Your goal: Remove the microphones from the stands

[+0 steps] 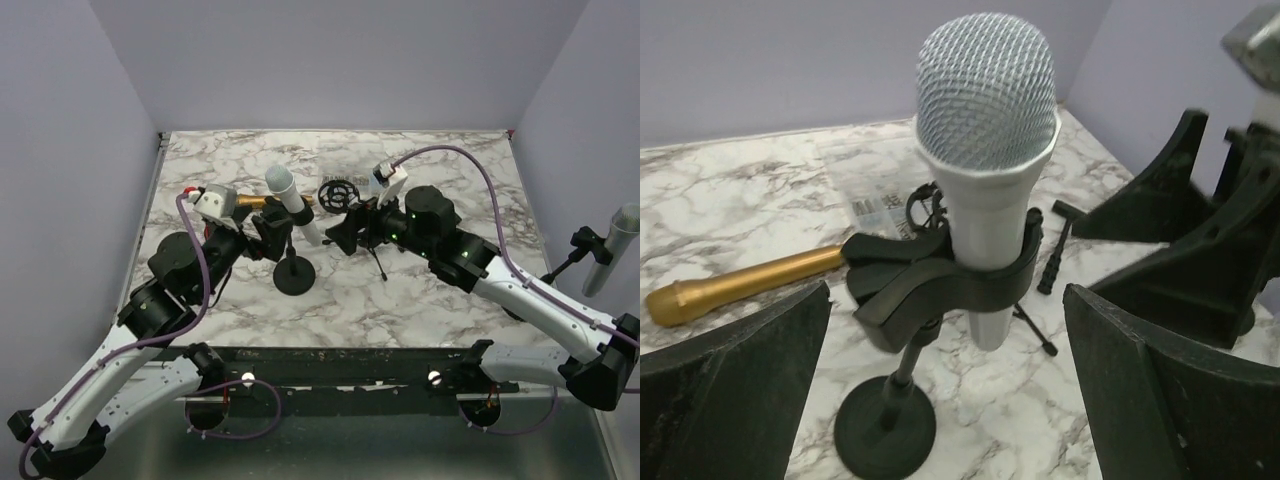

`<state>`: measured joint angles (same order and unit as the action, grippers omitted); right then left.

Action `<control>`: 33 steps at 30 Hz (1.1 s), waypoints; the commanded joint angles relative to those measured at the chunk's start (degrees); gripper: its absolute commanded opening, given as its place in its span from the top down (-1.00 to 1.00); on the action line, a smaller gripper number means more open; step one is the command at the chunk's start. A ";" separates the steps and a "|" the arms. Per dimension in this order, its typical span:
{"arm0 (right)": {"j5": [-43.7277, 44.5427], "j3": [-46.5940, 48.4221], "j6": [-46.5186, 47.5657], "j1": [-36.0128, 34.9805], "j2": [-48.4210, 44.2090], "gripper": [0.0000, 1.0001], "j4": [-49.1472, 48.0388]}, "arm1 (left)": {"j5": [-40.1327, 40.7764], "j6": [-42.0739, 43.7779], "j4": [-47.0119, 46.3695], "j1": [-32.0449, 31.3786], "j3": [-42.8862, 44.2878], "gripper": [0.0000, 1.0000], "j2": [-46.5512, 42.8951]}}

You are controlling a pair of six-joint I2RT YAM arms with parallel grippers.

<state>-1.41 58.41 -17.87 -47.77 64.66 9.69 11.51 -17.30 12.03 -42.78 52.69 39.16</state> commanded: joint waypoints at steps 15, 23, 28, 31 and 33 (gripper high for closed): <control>5.09 31.11 17.22 -10.07 18.92 -0.86 7.71 | 17.99 -2.08 20.36 -0.02 -9.01 -0.93 -12.28; 15.75 37.45 21.95 -13.99 25.04 -0.58 8.47 | 18.86 -1.07 19.17 -0.02 -10.58 -0.93 -12.49; 21.14 37.70 25.42 -16.02 27.88 -0.38 6.17 | 17.40 -1.16 18.09 -0.04 -10.94 -0.94 -12.91; 20.16 36.65 26.47 -16.22 27.89 0.05 4.40 | 13.64 -1.53 17.06 -0.03 -9.69 -0.96 -12.17; 20.85 35.86 27.24 -16.27 27.31 0.39 3.17 | 13.25 -1.77 16.94 -0.02 -8.55 -0.97 -11.55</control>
<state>16.10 95.22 6.44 -63.46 92.51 16.23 27.66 -18.46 30.74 -42.76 42.30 26.92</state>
